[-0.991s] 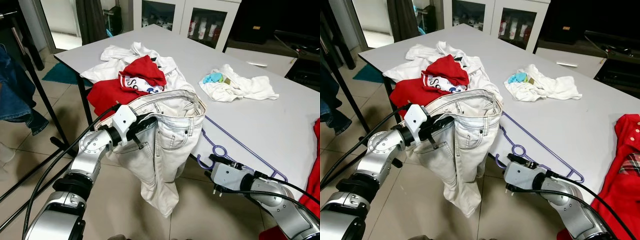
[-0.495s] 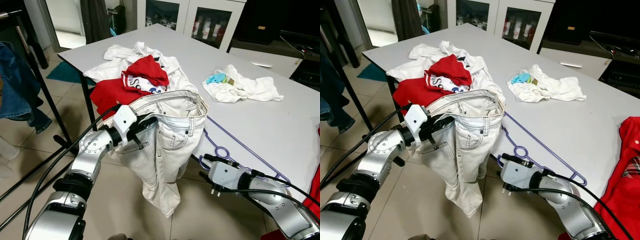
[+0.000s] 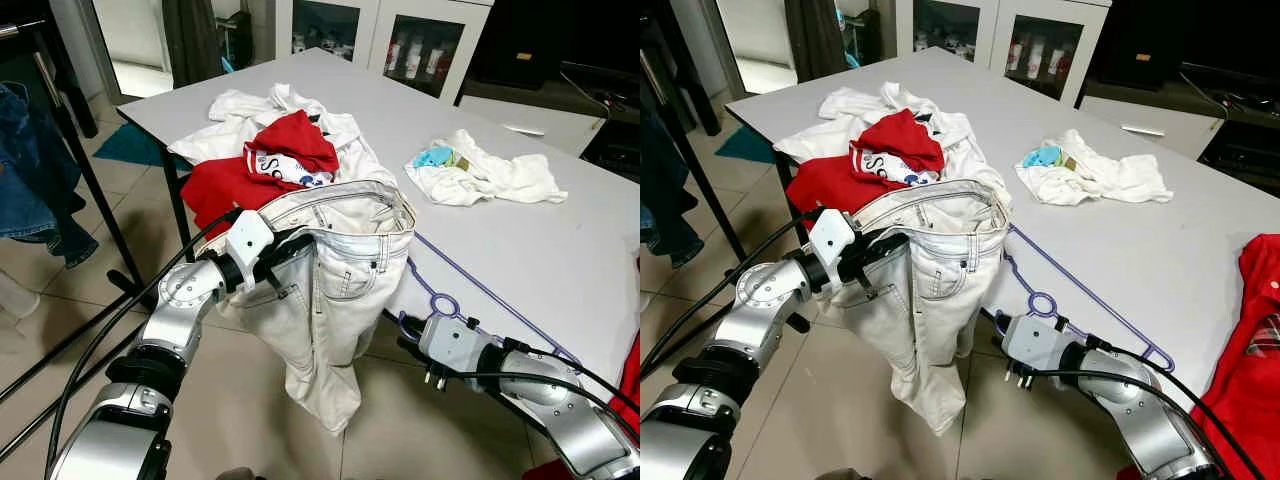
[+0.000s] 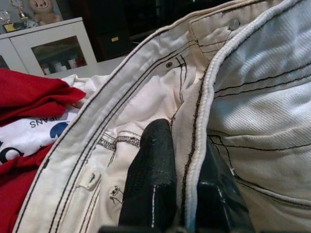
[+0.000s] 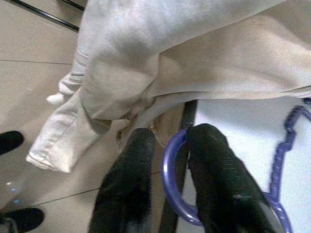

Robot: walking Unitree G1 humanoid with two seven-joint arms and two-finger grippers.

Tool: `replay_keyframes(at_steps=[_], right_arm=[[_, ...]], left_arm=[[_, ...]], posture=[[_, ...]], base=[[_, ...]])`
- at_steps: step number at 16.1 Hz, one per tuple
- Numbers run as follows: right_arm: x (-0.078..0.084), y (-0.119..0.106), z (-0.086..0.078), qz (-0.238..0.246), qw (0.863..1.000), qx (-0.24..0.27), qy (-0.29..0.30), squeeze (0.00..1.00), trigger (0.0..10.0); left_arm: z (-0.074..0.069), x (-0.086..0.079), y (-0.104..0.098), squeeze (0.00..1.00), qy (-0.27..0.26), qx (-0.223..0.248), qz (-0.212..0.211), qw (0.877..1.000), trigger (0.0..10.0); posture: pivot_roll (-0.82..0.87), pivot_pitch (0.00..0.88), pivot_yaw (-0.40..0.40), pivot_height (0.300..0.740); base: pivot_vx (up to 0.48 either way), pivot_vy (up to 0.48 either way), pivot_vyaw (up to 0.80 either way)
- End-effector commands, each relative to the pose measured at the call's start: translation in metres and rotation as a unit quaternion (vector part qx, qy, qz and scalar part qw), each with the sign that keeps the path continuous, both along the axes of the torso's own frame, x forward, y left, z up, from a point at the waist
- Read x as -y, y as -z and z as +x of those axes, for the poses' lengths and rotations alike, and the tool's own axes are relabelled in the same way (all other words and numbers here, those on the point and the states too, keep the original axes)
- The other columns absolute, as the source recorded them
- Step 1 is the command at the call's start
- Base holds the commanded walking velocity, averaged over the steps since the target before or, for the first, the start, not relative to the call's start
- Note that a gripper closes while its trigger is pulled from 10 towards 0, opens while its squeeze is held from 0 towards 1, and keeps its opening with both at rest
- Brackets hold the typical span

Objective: Hang hanger

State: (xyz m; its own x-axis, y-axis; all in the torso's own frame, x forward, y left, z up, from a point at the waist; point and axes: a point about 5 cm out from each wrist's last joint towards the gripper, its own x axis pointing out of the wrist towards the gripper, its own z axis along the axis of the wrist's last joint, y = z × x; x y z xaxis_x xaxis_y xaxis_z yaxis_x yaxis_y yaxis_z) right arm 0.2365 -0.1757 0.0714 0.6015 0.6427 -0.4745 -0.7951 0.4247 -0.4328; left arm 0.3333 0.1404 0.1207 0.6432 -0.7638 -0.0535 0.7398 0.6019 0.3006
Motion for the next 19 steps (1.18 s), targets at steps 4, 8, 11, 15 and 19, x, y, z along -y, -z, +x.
replay_keyframes(at_steps=[4, 8, 11, 15, 19], right_arm=[[0.006, -0.006, -0.003, 0.018, 1.0, -0.022, 0.007, 0.0, 0.0], [0.007, -0.007, -0.003, 0.02, 0.999, -0.022, 0.016, 0.0, 0.0], [0.011, -0.006, 0.002, 0.004, 0.999, -0.005, 0.044, 0.0, 10.0], [0.013, -0.006, 0.004, 0.001, 0.998, 0.004, 0.059, 0.0, 10.0], [0.014, -0.006, 0.004, 0.003, 0.998, 0.007, 0.069, 0.94, 10.0]], left_arm=[[0.005, 0.006, -0.011, 0.0, 0.011, 0.024, 0.001, 1.0, 0.0], [0.005, 0.006, -0.011, 0.0, 0.011, 0.023, 0.001, 1.0, 0.0], [0.005, 0.005, -0.011, 0.0, 0.01, 0.023, 0.001, 1.0, 0.0], [0.005, 0.005, -0.011, 0.0, 0.01, 0.023, 0.0, 1.0, 0.0], [0.004, 0.006, -0.011, 0.0, 0.011, 0.024, 0.0, 1.0, 0.0]], posture=[[-0.04, 0.0, -0.056, 0.74], [-0.04, 0.0, -0.057, 0.74], [-0.03, 0.0, -0.057, 0.74], [-0.04, 0.0, -0.057, 0.74], [-0.04, 0.0, -0.057, 0.74]], base=[[0.0, 0.0, 0.0], [0.0, 0.0, 0.0], [0.0, 0.0, 0.0], [0.0, 0.0, 0.0], [0.0, 0.0, 0.0]])
